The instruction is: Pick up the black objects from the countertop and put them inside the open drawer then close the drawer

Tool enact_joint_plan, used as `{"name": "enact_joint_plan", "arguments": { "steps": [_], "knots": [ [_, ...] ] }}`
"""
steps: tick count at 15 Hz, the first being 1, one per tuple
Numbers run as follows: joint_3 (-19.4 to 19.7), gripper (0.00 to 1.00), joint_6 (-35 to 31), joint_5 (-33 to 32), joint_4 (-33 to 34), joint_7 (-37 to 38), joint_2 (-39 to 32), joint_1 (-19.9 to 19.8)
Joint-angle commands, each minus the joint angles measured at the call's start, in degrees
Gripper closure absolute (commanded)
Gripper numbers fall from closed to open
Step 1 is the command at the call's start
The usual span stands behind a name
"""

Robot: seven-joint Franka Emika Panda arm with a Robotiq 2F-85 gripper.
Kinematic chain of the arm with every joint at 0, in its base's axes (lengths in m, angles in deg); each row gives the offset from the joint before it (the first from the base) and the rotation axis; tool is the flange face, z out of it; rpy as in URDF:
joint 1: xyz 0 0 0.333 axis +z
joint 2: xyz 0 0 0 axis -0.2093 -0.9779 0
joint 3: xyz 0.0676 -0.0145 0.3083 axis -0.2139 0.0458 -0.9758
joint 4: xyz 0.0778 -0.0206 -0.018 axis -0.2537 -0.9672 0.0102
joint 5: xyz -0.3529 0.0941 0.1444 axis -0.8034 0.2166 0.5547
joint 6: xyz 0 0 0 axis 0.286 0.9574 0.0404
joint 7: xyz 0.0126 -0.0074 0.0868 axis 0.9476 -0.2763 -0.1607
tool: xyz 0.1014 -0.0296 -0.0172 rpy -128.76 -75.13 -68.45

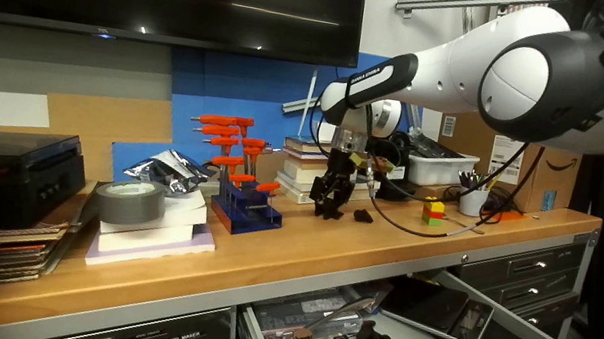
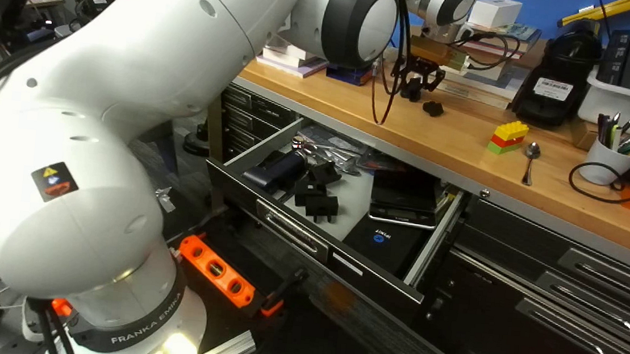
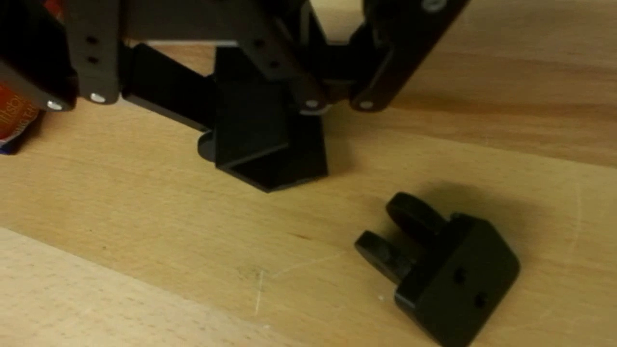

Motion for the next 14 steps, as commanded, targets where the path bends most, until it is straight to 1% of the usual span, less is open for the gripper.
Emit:
{"name": "enact_joint_plan", "arguments": {
  "steps": [1,2,4,6,9,11,14],
  "knots": [
    [1.1,0.90,3.1,-1.0,1.3,2.0,-0.3,0.5],
    [1.6,0.93,3.9,-1.1,0.0,2.9,0.8,0.5],
    [2.5,0.88,4.5,-1.6,-2.6,5.1,3.0,0.8],
    [3.6,0.88,4.4,-2.3,-6.4,8.1,6.0,1.2],
    [5.5,0.88,2.8,-3.3,-15.4,14.4,12.9,2.6],
    [6.7,0.88,2.4,-3.7,-20.0,18.8,16.5,3.8],
    [7.1,0.88,1.0,-4.2,-27.2,25.6,21.9,5.0]
  ]
}}
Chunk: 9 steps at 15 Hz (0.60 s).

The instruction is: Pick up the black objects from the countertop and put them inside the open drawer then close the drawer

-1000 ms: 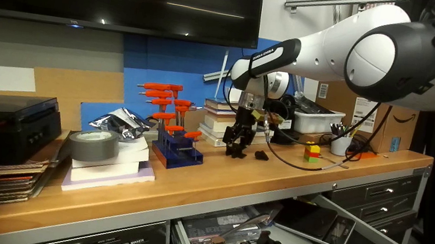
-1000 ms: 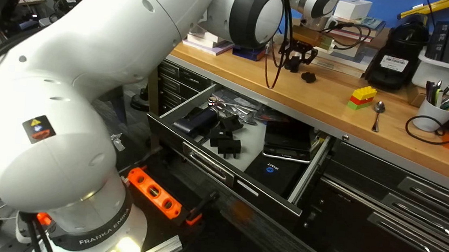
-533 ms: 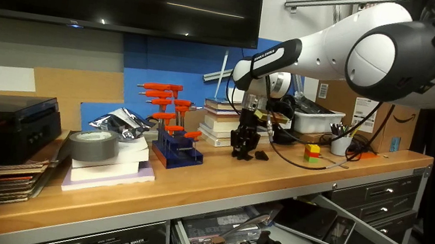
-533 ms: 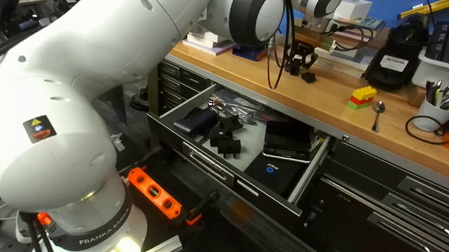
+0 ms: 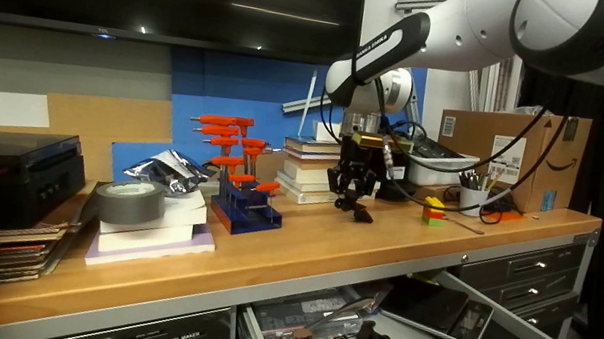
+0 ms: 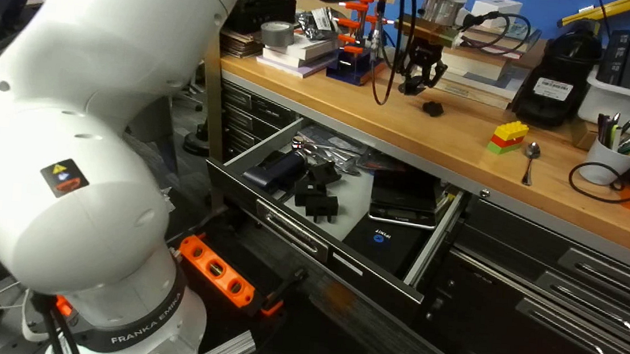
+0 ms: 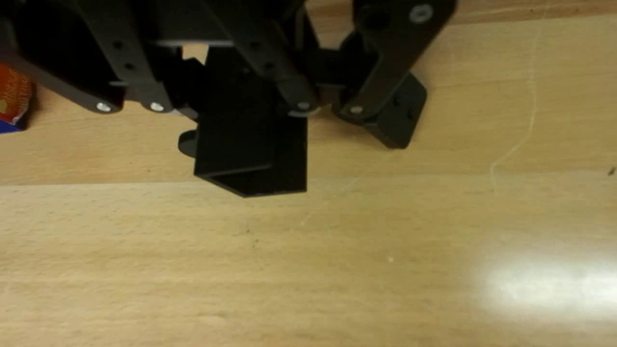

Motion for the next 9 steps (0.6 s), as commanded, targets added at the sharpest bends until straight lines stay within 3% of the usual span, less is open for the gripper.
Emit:
{"name": "enact_joint_plan", "arguments": {
  "steps": [1,9],
  "knots": [
    [1.2,0.88,-3.1,-1.1,-13.6,8.9,10.0,2.1],
    [1.1,0.88,-11.1,1.7,-35.4,25.2,22.1,3.7]
  ]
}}
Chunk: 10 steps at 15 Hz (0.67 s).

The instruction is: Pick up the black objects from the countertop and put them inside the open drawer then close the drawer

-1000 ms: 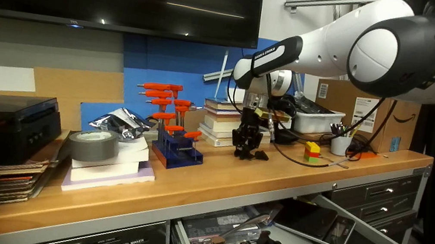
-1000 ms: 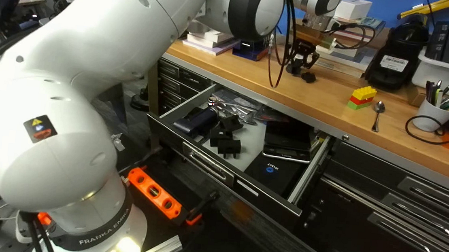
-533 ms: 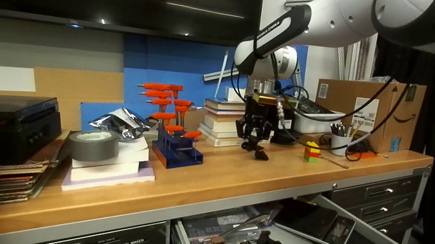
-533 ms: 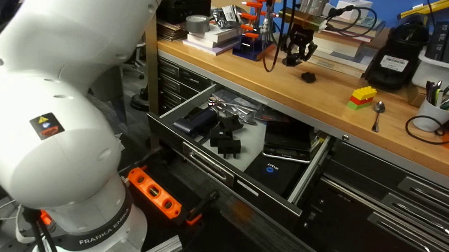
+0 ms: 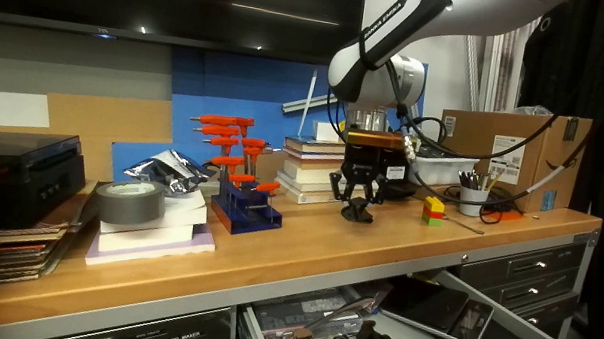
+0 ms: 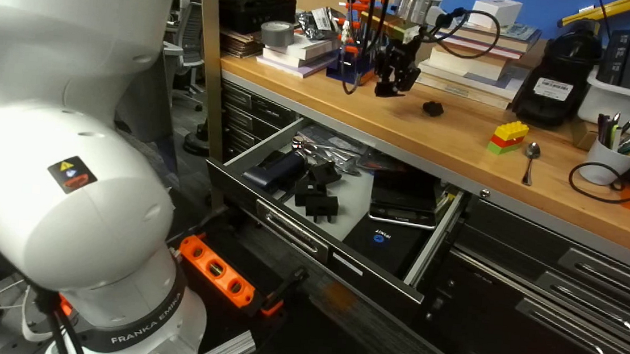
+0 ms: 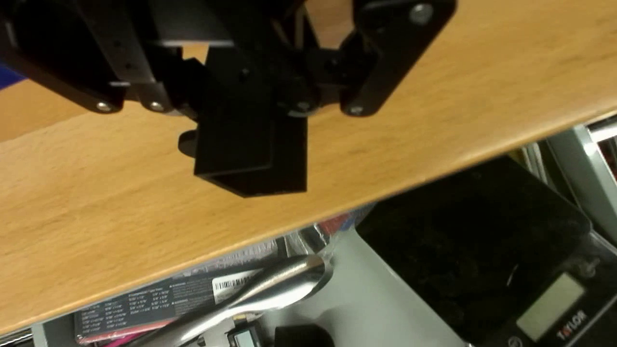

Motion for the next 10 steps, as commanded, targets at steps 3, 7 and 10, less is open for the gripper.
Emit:
{"name": "enact_joint_plan", "arguments": {
  "steps": [3,7,10],
  "knots": [
    [0.0,0.89,-10.4,2.7,-20.2,3.3,11.6,0.7],
    [-0.8,0.89,-18.7,5.0,-32.6,-1.3,18.1,0.0],
    [-1.7,0.89,-22.1,8.7,-42.2,-8.4,22.8,-0.9]
  ]
}}
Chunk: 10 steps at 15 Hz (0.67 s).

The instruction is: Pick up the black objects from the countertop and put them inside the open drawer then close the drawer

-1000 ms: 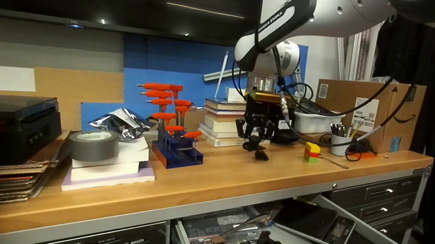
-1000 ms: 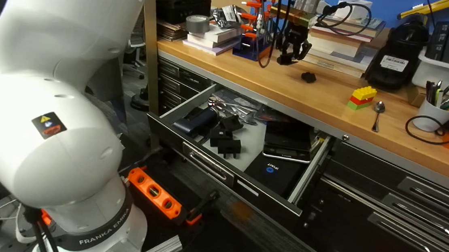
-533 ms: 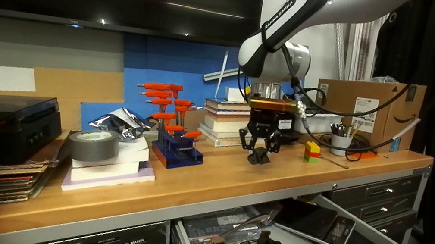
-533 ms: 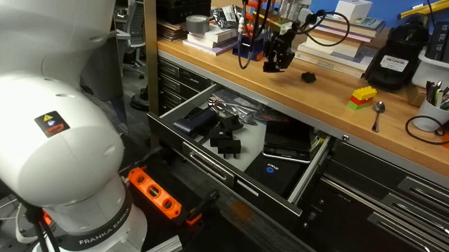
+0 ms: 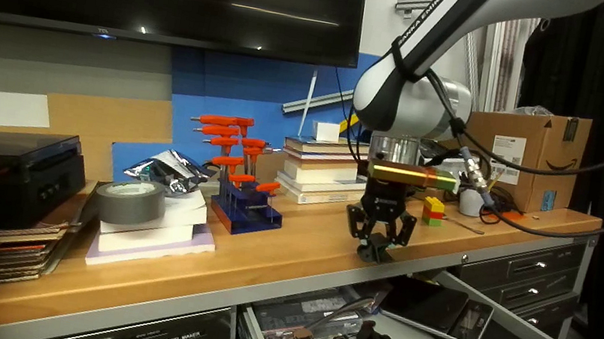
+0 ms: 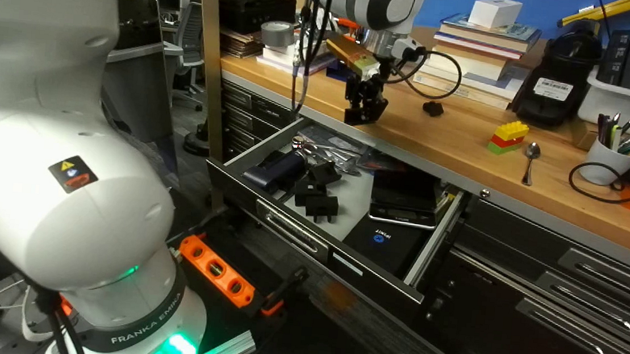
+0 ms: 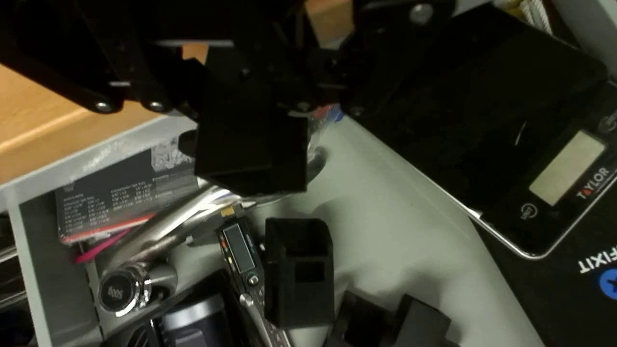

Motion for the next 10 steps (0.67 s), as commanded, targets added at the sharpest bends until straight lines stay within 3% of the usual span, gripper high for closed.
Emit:
{"name": "enact_joint_plan", "arguments": {
  "steps": [1,5,10],
  "knots": [
    [-1.4,0.89,-5.4,5.5,-14.5,-9.4,9.0,-1.5],
    [-0.9,0.89,-10.2,12.8,-28.2,-21.2,13.7,-2.6],
    [1.2,0.89,-12.6,15.6,-31.0,-30.0,10.0,-5.0]
  ]
}}
